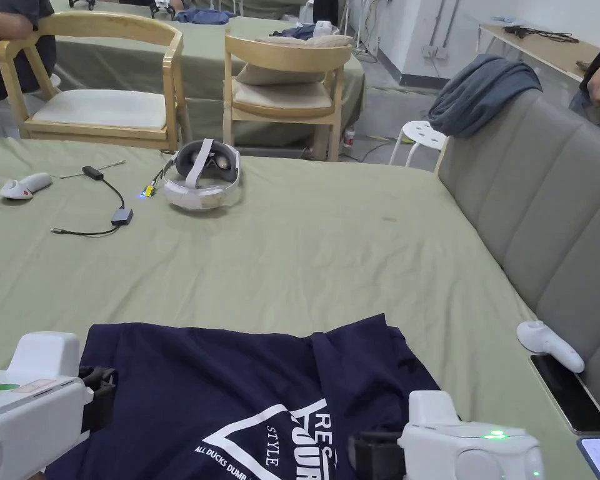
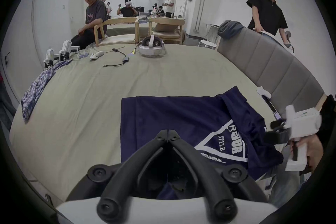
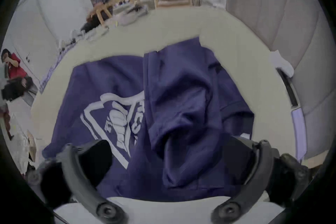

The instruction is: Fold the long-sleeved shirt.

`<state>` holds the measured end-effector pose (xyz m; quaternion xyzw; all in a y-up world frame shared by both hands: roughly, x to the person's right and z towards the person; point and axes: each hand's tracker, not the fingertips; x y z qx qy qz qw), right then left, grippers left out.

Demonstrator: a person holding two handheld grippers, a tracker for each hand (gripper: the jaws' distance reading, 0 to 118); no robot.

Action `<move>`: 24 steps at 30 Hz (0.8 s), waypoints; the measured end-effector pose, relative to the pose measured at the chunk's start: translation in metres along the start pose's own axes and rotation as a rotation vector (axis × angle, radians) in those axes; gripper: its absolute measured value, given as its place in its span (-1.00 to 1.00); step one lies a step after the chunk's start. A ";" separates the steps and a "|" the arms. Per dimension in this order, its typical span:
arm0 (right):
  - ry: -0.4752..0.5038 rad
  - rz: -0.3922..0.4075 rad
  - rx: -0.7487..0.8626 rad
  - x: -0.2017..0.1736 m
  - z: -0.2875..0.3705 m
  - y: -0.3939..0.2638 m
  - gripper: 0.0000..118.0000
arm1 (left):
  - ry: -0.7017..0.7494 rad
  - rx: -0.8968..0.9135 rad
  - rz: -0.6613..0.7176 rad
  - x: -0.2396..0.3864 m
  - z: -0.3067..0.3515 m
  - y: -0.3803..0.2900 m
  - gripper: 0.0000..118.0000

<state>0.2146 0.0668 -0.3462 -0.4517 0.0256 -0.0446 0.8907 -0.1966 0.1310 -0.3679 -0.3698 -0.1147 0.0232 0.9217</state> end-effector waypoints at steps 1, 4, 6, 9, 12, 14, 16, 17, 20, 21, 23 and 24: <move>-0.013 -0.003 -0.007 0.001 0.007 0.006 -0.17 | -0.003 -0.010 0.002 -0.004 -0.007 0.002 -0.94; -0.017 -0.004 -0.002 0.006 0.005 0.019 -0.98 | -0.009 -0.062 0.011 -0.014 -0.033 0.018 -0.94; -0.024 0.002 0.010 0.013 0.006 0.023 -0.98 | 0.016 -0.083 0.002 -0.023 -0.057 0.034 -0.94; 0.001 -0.027 0.003 0.019 -0.008 0.029 -0.98 | 0.039 -0.126 0.032 -0.041 -0.105 0.060 0.09; 0.010 -0.027 -0.012 0.018 -0.006 0.025 -0.98 | 0.066 -0.211 0.125 -0.065 -0.166 0.078 0.83; 0.012 -0.039 -0.024 0.018 -0.006 0.021 -0.98 | 0.095 -0.279 0.100 -0.077 -0.200 0.085 0.43; 0.018 -0.047 -0.050 0.022 -0.012 0.020 -0.98 | 0.183 -0.328 0.018 -0.079 -0.232 0.082 0.27; 0.017 -0.048 -0.054 0.024 -0.014 0.021 -0.98 | 0.203 -0.339 -0.014 -0.079 -0.241 0.079 0.31; 0.008 -0.052 -0.068 0.031 -0.017 0.028 -0.98 | 0.160 -0.416 -0.013 -0.079 -0.261 0.063 0.09; 0.004 -0.054 -0.069 0.036 -0.021 0.035 -0.98 | 0.193 -0.353 -0.020 -0.073 -0.252 0.063 -0.03; -0.008 -0.041 -0.062 0.043 -0.032 0.057 -0.98 | 0.172 -0.346 -0.022 -0.065 -0.239 0.068 -0.86; -0.016 -0.029 -0.056 0.049 -0.040 0.073 -0.98 | 0.116 -0.317 -0.017 -0.066 -0.229 0.068 -0.86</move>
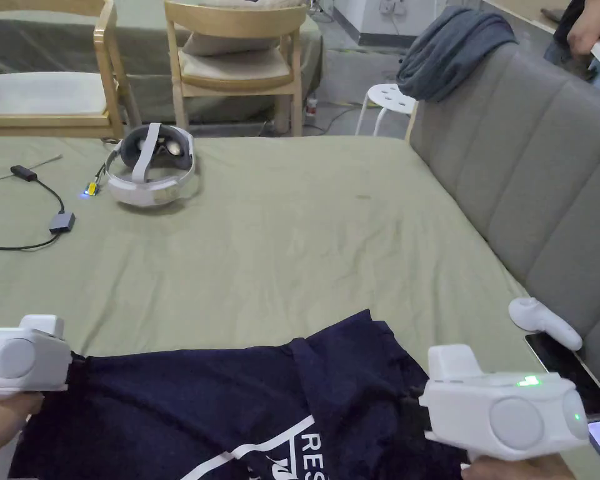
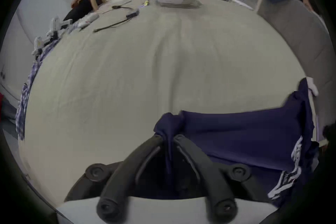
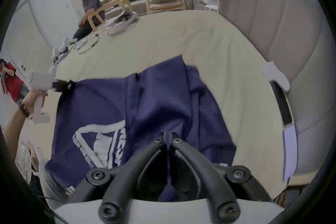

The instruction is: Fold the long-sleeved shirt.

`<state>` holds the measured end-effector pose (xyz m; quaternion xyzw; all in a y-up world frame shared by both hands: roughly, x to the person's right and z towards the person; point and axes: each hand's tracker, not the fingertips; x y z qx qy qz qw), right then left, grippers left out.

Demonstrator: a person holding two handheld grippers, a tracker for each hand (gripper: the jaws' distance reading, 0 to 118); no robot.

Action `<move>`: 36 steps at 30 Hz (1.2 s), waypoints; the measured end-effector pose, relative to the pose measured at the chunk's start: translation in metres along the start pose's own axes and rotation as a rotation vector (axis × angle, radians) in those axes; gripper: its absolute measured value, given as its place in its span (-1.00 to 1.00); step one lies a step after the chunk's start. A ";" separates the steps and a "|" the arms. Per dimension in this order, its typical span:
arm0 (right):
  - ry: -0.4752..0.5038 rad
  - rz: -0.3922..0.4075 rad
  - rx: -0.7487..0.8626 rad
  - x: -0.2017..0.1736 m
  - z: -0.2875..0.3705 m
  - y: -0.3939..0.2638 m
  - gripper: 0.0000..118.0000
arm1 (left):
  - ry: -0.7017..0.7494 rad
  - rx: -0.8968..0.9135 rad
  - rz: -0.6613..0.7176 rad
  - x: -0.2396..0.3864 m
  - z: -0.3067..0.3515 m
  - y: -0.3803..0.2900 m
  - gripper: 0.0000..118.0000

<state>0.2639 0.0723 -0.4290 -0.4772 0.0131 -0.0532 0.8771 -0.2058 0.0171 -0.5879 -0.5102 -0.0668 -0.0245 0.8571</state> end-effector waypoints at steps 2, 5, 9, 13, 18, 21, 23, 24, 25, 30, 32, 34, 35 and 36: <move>-0.020 0.021 0.008 0.004 -0.018 0.039 -0.97 | 0.018 0.032 -0.031 0.003 0.019 -0.005 -0.86; -0.011 0.020 0.009 0.014 -0.054 0.095 0.30 | -0.021 0.058 -0.023 -0.003 0.039 -0.006 -0.85; 0.040 0.012 -0.110 0.011 -0.110 0.144 -0.02 | -0.022 0.074 -0.043 -0.004 0.054 -0.005 -0.85; -0.008 0.016 -0.301 0.008 -0.173 0.152 -0.04 | -0.036 0.084 -0.014 -0.005 0.058 -0.007 -0.85; -0.055 0.052 -0.306 -0.017 -0.145 0.133 -0.65 | -0.029 0.077 -0.010 -0.004 0.055 -0.011 -0.85; -0.035 0.047 -0.273 -0.015 -0.125 0.121 -0.92 | -0.026 0.089 -0.001 -0.004 0.057 -0.012 -0.85; -0.012 -0.004 -0.228 -0.003 -0.122 0.126 -0.92 | -0.034 0.104 0.008 -0.004 0.068 -0.014 -0.85; 0.009 -0.001 -0.177 -0.002 -0.105 0.124 -0.92 | -0.045 0.123 0.006 -0.004 0.077 -0.017 -0.85; 0.030 0.003 -0.137 -0.002 -0.083 0.120 -0.92 | -0.057 0.153 0.000 -0.003 0.089 -0.022 -0.85; 0.074 0.100 0.026 0.002 0.003 0.089 -0.92 | -0.082 0.256 0.008 -0.008 0.154 -0.058 -0.85; 0.085 0.117 0.089 0.002 0.040 0.065 -0.92 | -0.082 0.282 0.013 -0.010 0.181 -0.079 -0.85; 0.094 0.108 0.132 -0.001 0.078 0.031 -0.92 | -0.074 0.307 0.004 -0.008 0.205 -0.106 -0.85; 0.104 0.114 0.147 -0.002 0.092 0.012 -0.92 | -0.072 0.313 -0.007 -0.005 0.216 -0.122 -0.85; 0.109 0.118 0.151 -0.002 0.103 -0.011 -0.92 | -0.070 0.311 -0.017 -0.004 0.224 -0.138 -0.85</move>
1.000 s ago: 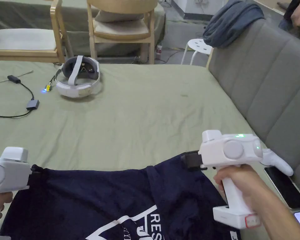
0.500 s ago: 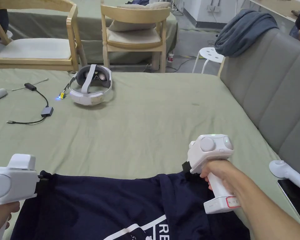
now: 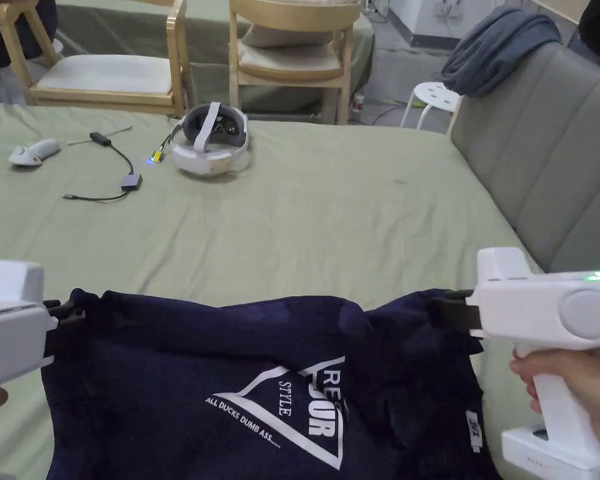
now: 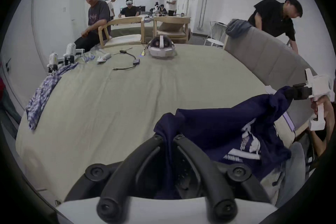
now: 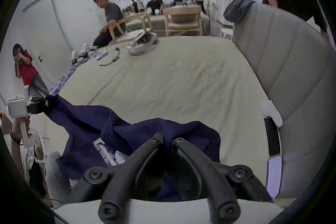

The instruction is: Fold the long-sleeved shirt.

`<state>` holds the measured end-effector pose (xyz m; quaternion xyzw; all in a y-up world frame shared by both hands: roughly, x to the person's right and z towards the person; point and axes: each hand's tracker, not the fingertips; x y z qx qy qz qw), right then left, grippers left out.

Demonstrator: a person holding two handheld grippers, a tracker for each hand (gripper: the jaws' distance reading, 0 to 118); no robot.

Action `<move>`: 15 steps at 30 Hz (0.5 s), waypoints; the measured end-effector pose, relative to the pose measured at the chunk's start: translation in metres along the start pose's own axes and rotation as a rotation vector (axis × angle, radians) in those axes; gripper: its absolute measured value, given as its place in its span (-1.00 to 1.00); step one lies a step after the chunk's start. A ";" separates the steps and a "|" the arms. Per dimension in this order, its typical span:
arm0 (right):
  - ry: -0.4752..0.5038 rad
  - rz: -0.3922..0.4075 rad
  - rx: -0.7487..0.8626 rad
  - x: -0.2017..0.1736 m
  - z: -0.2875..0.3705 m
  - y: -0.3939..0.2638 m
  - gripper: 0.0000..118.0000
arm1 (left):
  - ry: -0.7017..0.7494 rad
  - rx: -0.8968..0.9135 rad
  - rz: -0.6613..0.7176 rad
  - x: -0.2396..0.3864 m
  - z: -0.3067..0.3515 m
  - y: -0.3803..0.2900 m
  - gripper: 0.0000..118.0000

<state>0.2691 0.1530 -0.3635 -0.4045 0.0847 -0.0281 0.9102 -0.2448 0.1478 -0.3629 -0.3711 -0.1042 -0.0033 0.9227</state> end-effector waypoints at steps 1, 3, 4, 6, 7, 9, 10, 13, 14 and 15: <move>-0.001 -0.001 -0.003 -0.003 0.008 -0.015 -0.92 | -0.002 -0.011 -0.014 0.003 0.009 -0.011 -0.85; -0.016 0.018 -0.031 -0.011 0.028 -0.055 -0.92 | 0.000 -0.043 -0.037 0.010 0.025 -0.039 -0.85; -0.017 0.033 -0.066 -0.013 0.034 -0.072 -0.92 | 0.016 -0.065 -0.052 0.013 0.028 -0.053 -0.85; -0.035 0.038 -0.143 -0.012 0.032 -0.108 -0.92 | 0.027 -0.170 -0.099 0.022 0.029 -0.083 -0.85; -0.034 0.040 -0.190 -0.011 0.029 -0.123 -0.92 | 0.034 -0.221 -0.110 0.025 0.026 -0.096 -0.85; -0.049 0.051 -0.304 -0.009 0.016 -0.153 -0.92 | 0.042 -0.346 -0.127 0.033 0.008 -0.121 -0.85; -0.050 0.077 -0.348 -0.015 0.010 -0.157 -0.92 | 0.040 -0.398 -0.131 0.034 -0.003 -0.130 -0.85; -0.080 0.143 -0.478 -0.018 -0.021 -0.180 -0.92 | 0.066 -0.502 -0.174 0.042 -0.032 -0.149 -0.85; -0.096 0.138 -0.491 -0.020 -0.025 -0.181 -0.92 | 0.068 -0.508 -0.187 0.044 -0.039 -0.154 -0.85; -0.090 0.137 -0.489 -0.021 -0.030 -0.184 -0.92 | 0.065 -0.505 -0.176 0.045 -0.045 -0.156 -0.85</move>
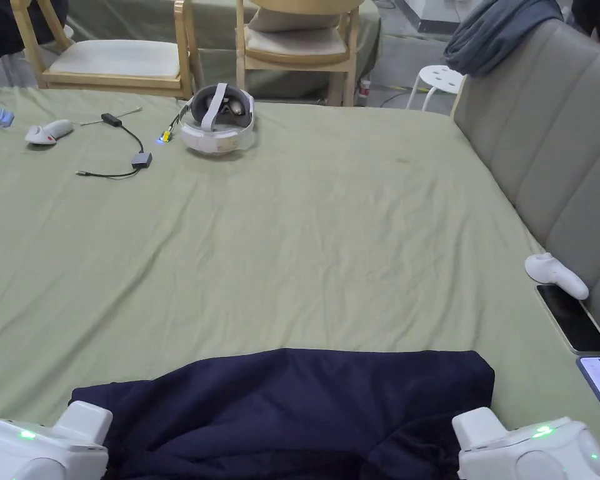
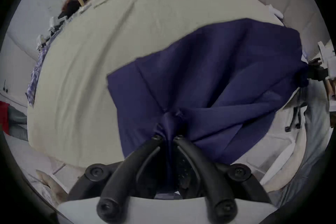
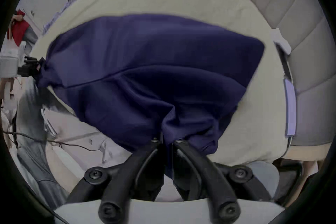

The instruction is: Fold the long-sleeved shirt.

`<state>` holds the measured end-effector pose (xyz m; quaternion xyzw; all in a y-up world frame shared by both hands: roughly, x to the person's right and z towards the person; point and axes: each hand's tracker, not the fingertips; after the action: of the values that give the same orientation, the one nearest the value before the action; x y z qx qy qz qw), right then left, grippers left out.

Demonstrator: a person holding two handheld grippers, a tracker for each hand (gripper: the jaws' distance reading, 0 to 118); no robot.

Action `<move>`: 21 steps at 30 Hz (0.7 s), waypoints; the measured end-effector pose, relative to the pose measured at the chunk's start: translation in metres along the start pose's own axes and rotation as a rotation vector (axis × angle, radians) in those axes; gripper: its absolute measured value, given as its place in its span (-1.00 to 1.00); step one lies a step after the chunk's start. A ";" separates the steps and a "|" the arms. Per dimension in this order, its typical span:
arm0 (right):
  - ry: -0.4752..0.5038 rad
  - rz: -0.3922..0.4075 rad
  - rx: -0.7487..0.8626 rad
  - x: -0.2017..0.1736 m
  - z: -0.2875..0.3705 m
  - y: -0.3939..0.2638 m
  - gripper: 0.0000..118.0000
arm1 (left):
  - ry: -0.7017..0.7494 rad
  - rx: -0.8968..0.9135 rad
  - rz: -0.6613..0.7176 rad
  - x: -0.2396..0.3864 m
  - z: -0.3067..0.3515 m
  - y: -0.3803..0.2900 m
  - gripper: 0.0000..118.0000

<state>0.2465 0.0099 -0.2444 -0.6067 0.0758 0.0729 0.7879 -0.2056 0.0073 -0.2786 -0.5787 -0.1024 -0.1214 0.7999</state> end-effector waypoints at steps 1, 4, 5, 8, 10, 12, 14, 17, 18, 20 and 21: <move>-0.002 -0.003 0.012 0.000 -0.002 0.001 -0.92 | 0.000 -0.003 0.006 0.001 -0.002 0.000 -0.85; -0.008 -0.007 0.005 0.001 0.007 0.006 -0.81 | -0.008 0.016 0.036 -0.006 0.009 0.002 -0.58; -0.019 0.006 0.012 0.000 0.013 0.006 -0.62 | -0.006 0.046 0.053 -0.008 0.017 0.000 -0.27; -0.007 -0.044 0.141 -0.002 0.057 0.008 0.63 | 0.035 0.184 0.092 -0.020 0.051 -0.004 0.86; 0.007 -0.066 0.281 -0.006 0.089 0.012 0.79 | 0.018 0.296 0.133 -0.025 0.083 -0.004 0.84; 0.012 -0.099 0.424 -0.008 0.112 0.023 0.75 | 0.011 0.383 0.167 -0.029 0.109 0.002 0.72; -0.001 -0.119 0.494 -0.017 0.126 0.035 0.22 | 0.009 0.448 0.171 -0.028 0.127 0.010 0.02; -0.085 -0.081 0.562 -0.034 0.132 0.052 -0.99 | 0.030 0.516 0.160 -0.023 0.137 0.021 -0.94; -0.141 -0.089 0.564 -0.037 0.135 0.055 -0.99 | 0.046 0.525 0.160 -0.020 0.139 0.025 -0.94; -0.088 -0.058 0.529 -0.042 0.130 0.060 -0.99 | 0.002 0.518 0.165 -0.021 0.141 0.029 -0.94; -0.058 -0.068 0.532 -0.043 0.132 0.059 -0.99 | -0.053 0.521 0.204 -0.026 0.138 0.028 -0.94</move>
<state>0.1966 0.1509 -0.2578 -0.3780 0.0495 0.0413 0.9236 -0.2244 0.1485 -0.2691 -0.3640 -0.0924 0.0055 0.9268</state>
